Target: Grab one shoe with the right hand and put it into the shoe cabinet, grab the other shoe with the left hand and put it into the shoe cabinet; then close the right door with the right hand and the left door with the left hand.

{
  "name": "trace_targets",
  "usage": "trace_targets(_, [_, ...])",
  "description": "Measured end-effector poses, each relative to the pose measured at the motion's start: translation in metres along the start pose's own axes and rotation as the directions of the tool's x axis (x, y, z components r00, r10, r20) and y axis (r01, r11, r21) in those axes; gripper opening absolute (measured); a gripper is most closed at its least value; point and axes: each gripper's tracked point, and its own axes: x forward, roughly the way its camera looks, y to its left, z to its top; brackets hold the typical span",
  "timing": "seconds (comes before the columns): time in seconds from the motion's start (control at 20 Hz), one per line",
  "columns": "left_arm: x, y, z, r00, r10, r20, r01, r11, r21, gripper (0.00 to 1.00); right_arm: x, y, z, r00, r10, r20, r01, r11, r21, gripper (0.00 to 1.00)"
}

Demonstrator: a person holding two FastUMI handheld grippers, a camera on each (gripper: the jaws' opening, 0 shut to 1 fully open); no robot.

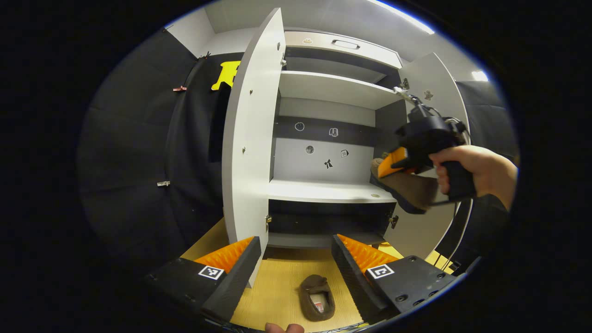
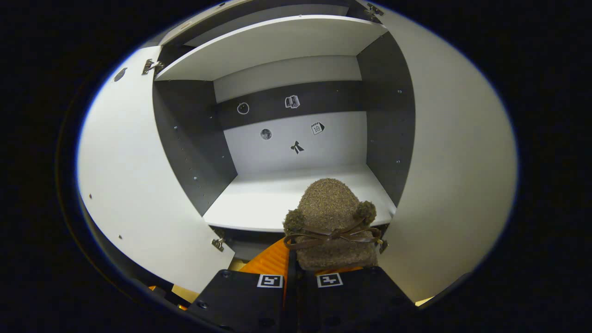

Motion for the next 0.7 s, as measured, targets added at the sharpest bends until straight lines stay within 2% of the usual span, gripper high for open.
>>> trace_targets(0.35, [0.008,0.001,-0.011,1.000,0.012,-0.024,-0.013,1.000,-0.028,0.96,0.095,-0.003,0.044,0.999,-0.010,0.032,0.011,0.999,-0.037,0.12])
trace_targets(0.7, [0.014,-0.003,-0.030,0.997,0.030,-0.069,-0.032,0.999,-0.037,0.97,0.186,-0.026,0.053,0.998,-0.059,-0.004,0.059,0.998,-0.027,0.12])
